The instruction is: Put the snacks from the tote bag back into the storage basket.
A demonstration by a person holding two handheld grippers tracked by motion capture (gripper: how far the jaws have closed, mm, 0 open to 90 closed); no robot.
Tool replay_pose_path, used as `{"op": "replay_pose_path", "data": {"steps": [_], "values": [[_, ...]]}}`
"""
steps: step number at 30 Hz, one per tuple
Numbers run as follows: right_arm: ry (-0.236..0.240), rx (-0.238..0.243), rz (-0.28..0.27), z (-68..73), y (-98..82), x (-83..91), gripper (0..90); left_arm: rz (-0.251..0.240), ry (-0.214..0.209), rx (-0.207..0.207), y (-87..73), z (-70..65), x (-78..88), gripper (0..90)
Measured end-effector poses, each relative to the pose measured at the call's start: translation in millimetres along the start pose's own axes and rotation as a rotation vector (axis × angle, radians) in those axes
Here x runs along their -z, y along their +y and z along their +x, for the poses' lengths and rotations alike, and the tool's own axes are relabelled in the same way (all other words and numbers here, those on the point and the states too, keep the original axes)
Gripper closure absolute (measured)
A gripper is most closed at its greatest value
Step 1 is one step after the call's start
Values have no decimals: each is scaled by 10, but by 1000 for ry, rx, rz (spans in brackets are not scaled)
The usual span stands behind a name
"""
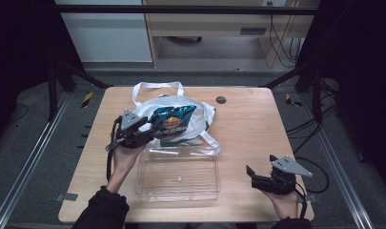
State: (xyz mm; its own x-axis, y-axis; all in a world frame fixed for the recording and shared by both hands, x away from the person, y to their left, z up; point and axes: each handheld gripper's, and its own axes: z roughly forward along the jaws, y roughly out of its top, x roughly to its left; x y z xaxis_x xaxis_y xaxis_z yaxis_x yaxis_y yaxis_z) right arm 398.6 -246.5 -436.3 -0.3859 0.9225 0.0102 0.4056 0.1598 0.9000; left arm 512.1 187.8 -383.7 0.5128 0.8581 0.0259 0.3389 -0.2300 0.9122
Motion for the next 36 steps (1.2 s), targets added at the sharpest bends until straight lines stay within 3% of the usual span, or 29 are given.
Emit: {"op": "replay_pose_path", "data": {"steps": [8, 20, 26, 30, 36], "values": [[1, 1, 1, 1, 1, -3, 80, 3, -1, 4, -2, -15, -111, 613], [2, 2, 1, 2, 1, -6, 81, 11, -19, 36, 18, 33, -159, 854], [2, 2, 1, 2, 2, -3, 80, 5, -28, 51, 17, 35, -165, 891], [1, 2, 0, 1, 2, -1, 80, -20, -39, 83, 12, 36, -150, 897], [1, 2, 0, 0, 2, 0, 81, -63, -56, 69, 33, -11, -73, 900]]}}
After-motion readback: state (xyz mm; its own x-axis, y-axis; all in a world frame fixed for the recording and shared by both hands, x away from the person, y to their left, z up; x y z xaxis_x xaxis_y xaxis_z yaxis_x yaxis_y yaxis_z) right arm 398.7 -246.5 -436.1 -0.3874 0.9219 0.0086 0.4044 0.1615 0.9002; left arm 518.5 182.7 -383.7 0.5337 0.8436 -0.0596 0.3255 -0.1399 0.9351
